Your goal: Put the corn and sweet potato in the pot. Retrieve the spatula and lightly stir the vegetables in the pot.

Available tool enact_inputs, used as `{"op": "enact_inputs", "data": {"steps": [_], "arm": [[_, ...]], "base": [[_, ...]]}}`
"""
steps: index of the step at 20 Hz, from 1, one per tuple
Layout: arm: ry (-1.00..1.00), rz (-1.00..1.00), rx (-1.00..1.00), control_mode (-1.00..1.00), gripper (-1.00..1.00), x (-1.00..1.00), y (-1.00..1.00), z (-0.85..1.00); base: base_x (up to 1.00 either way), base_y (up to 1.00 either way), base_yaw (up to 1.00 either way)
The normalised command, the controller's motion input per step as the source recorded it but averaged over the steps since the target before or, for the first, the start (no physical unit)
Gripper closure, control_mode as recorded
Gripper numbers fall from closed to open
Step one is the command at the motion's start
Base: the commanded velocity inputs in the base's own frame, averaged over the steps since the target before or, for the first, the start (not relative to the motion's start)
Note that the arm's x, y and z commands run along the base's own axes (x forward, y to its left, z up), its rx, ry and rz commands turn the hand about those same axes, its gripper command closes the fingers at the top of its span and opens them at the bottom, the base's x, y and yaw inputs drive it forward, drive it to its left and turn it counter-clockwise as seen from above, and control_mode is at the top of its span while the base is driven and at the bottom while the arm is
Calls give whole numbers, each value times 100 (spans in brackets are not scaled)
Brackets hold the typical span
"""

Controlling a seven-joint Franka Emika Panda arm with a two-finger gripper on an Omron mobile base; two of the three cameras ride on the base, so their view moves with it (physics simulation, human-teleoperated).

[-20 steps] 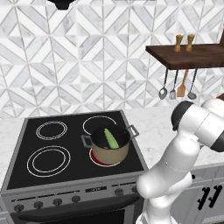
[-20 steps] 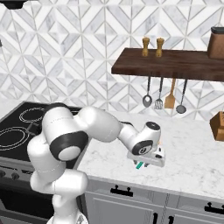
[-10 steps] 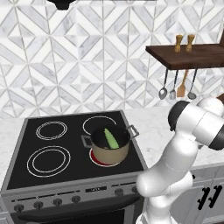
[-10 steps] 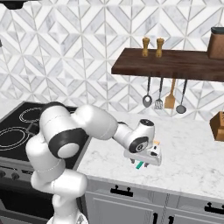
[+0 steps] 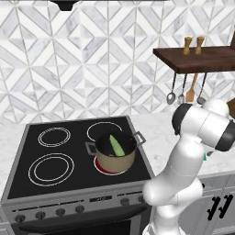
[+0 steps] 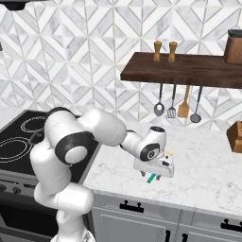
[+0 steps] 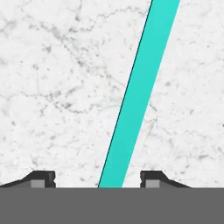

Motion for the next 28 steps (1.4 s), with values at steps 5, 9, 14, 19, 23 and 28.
{"op": "enact_inputs", "data": {"steps": [5, 9, 14, 19, 23, 28], "arm": [[8, 0, 6, -100, 100, -19, 0, -66], [1, 0, 6, -100, 100, -42, 8, -82], [-5, 0, 1, -100, 100, -56, 51, -95], [-3, 0, 0, -100, 100, -70, 59, -53], [0, 0, 0, -100, 100, -70, 38, 1], [-2, 0, 0, -100, 100, -72, 19, 52]], "base": [[0, 0, 0], [0, 0, 0], [0, 0, 0], [0, 0, 0], [0, 0, 0], [0, 0, 0]]}}
